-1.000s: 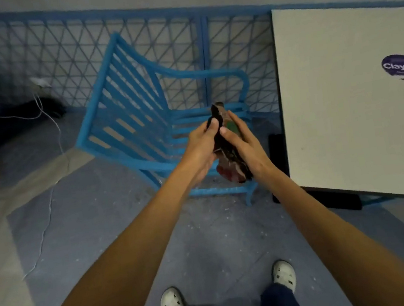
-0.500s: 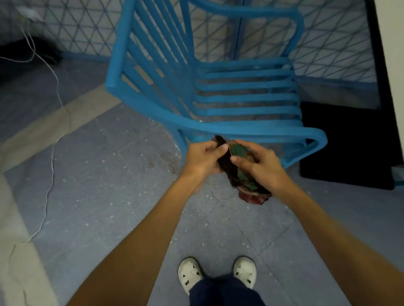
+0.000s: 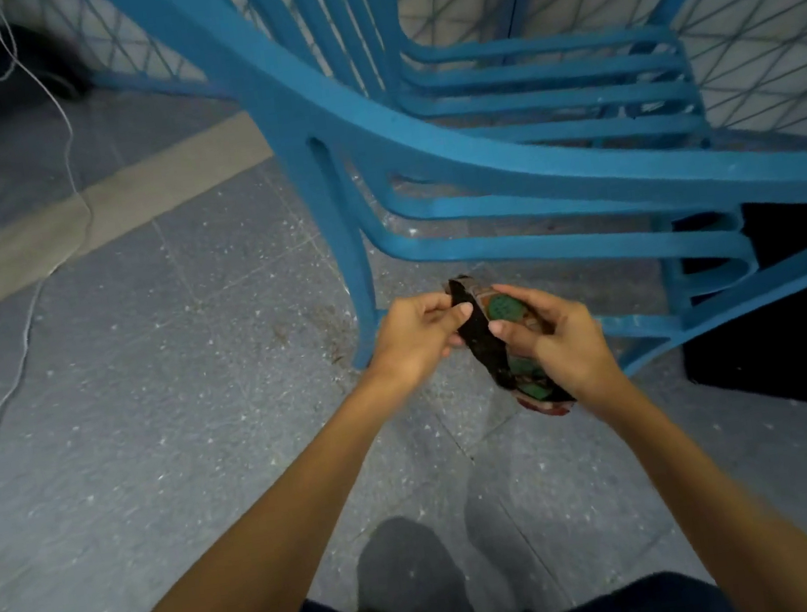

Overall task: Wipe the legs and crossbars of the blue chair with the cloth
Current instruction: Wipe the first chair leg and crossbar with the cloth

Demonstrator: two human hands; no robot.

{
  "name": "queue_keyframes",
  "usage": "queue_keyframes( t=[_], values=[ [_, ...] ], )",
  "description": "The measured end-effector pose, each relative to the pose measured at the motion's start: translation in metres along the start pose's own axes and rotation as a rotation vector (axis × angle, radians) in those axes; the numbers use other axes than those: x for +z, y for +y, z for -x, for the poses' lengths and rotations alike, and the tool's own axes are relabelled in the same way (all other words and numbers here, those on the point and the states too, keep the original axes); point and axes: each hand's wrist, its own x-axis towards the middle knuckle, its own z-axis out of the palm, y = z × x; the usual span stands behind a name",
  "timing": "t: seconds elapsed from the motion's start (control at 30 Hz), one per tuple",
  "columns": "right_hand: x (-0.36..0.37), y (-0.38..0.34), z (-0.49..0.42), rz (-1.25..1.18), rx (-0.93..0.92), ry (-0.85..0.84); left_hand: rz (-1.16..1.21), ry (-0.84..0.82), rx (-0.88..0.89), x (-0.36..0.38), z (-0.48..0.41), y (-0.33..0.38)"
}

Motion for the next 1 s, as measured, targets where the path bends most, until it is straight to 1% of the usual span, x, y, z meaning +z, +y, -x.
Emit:
queue_keyframes(
  t=[0.1, 0.23, 0.37, 0.43, 0.5, 0.53, 0.63, 0.77, 0.8, 0.83, 0.87, 0.93, 0.97, 1.0],
  values=[
    [0.012, 0.029, -0.024, -0.034, -0.042, 0.003, -0.008, 0.035, 0.089, 0.004, -0.027, -0.027],
    [0.026, 0.056, -0.047, -0.123, -0.117, 0.011, -0.008, 0.039, 0.174, 0.009, -0.054, -0.056],
    [0.037, 0.079, -0.069, -0.150, -0.201, 0.038, -0.058, 0.036, 0.269, 0.008, -0.072, -0.076],
    [0.040, 0.079, -0.078, -0.117, -0.283, 0.033, -0.078, 0.044, 0.310, 0.002, -0.081, -0.083],
    [0.043, 0.077, -0.082, -0.036, -0.386, 0.035, -0.075, 0.076, 0.321, -0.002, -0.083, -0.086],
    [0.046, 0.076, -0.079, -0.001, -0.409, 0.025, -0.086, 0.100, 0.320, -0.005, -0.082, -0.086],
    [0.054, 0.081, -0.068, -0.009, -0.372, 0.021, -0.166, 0.109, 0.301, -0.020, -0.074, -0.075],
    [0.056, 0.083, -0.072, -0.021, -0.334, 0.011, -0.367, 0.063, 0.203, -0.053, -0.064, -0.060],
    [0.057, 0.085, -0.075, -0.024, -0.334, 0.007, -0.403, 0.085, 0.184, -0.062, -0.062, -0.060],
    [0.058, 0.087, -0.077, -0.038, -0.329, -0.004, -0.442, 0.146, 0.174, -0.070, -0.060, -0.061],
    [0.059, 0.089, -0.078, -0.052, -0.330, -0.013, -0.496, 0.240, 0.180, -0.079, -0.059, -0.062],
    [0.063, 0.090, -0.077, -0.062, -0.351, -0.005, -0.625, 0.440, 0.256, -0.093, -0.059, -0.065],
    [0.064, 0.089, -0.076, -0.067, -0.358, 0.001, -0.642, 0.481, 0.317, -0.096, -0.061, -0.066],
    [0.067, 0.087, -0.073, -0.075, -0.365, 0.000, -0.615, 0.455, 0.381, -0.098, -0.062, -0.068]
  ],
)
